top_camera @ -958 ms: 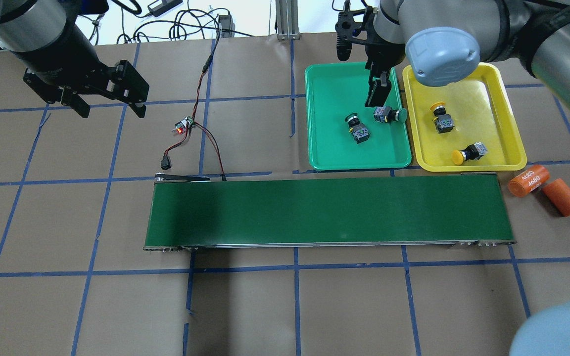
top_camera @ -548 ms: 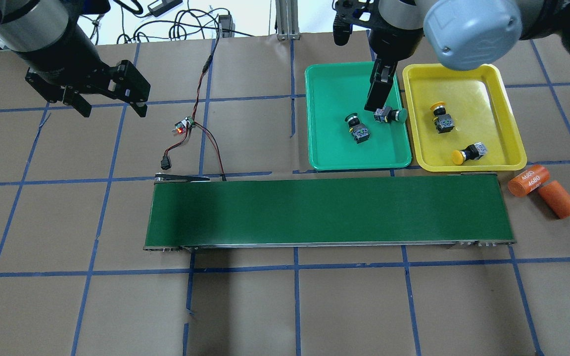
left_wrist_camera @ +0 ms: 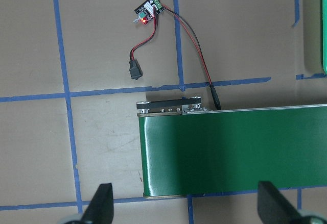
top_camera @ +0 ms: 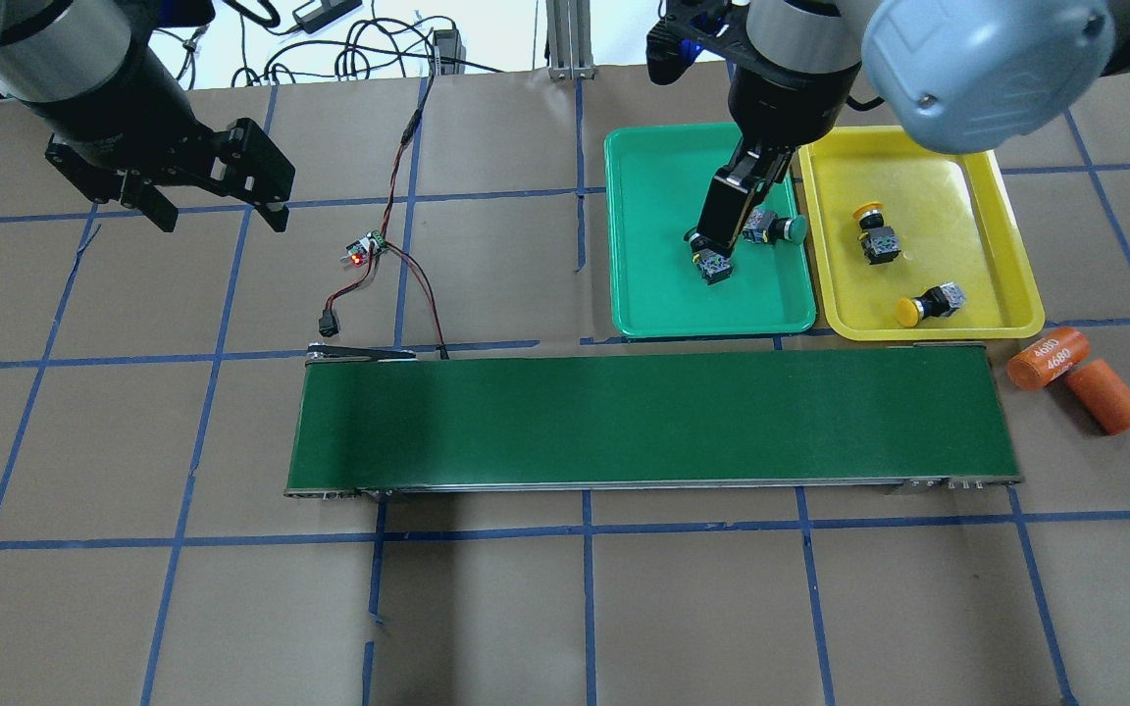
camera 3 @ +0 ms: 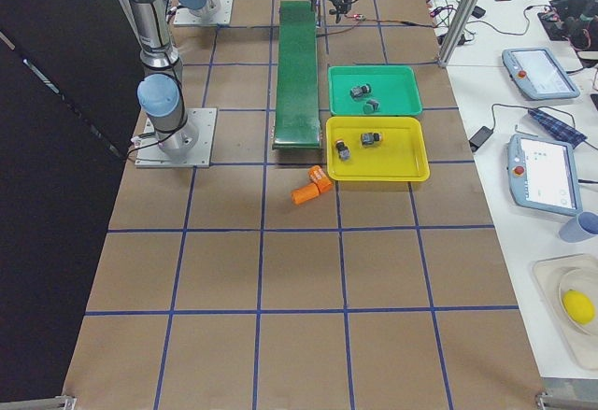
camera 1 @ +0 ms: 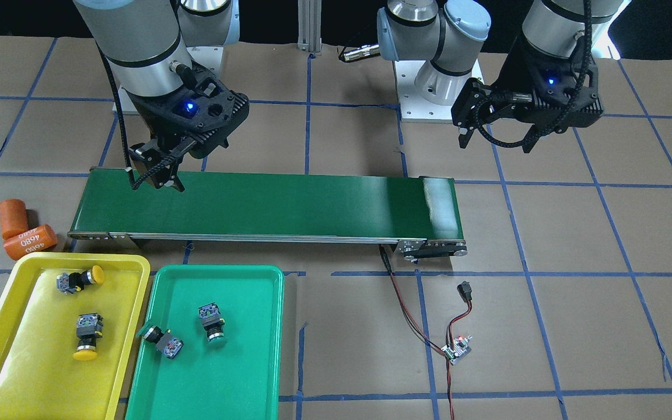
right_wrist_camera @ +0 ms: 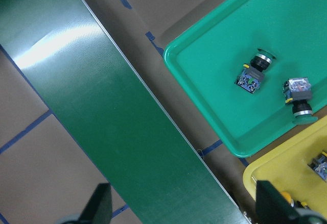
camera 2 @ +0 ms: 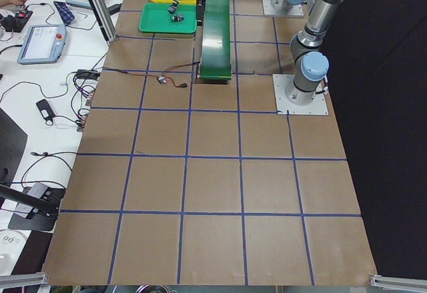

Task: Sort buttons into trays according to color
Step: 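Raise the right gripper away from the green tray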

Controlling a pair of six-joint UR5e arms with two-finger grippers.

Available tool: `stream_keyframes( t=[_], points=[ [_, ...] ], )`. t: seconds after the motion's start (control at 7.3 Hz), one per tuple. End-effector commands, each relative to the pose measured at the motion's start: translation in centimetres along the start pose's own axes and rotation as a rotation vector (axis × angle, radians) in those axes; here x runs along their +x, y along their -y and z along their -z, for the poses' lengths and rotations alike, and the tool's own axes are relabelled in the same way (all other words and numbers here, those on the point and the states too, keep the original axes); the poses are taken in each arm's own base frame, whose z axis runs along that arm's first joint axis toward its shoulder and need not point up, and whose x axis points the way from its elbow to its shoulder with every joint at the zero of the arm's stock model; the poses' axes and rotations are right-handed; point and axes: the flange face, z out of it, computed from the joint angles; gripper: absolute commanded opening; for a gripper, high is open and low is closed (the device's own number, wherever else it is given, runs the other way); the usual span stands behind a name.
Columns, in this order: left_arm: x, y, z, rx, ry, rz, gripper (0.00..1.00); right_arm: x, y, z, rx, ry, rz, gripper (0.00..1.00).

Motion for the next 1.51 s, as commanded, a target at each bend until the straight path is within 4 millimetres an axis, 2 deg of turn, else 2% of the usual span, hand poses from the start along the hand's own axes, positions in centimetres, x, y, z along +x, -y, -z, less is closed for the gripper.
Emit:
stream_keyframes(
  t=[0.0,0.14,0.41,0.68,0.82,0.96,1.37],
  points=[
    [0.0,0.1,-0.1,0.000,0.000,0.000,1.00,0.1,-0.3,0.3,-0.010,-0.016,-0.144,1.00],
    [0.0,0.1,-0.1,0.000,0.000,0.000,1.00,0.6,-0.2,0.7,0.002,-0.028,-0.206,1.00],
    [0.3,0.1,-0.3,-0.005,-0.001,-0.005,1.00,0.6,-0.4,0.6,0.003,-0.022,-0.550,1.00],
    [0.2,0.2,-0.2,-0.003,-0.001,-0.004,1.00,0.2,-0.6,1.2,0.015,-0.017,-0.645,1.00],
    [0.2,0.2,-0.2,-0.003,-0.001,-0.004,1.00,-0.1,-0.8,1.4,0.015,-0.014,-0.779,1.00],
    [0.1,0.2,-0.2,-0.003,-0.001,-0.002,1.00,-0.2,-0.9,1.7,0.009,-0.010,-0.840,1.00],
    [0.2,0.2,-0.2,-0.003,-0.001,-0.004,1.00,-0.1,-1.0,1.7,0.007,-0.019,-0.842,1.00]
  ],
)
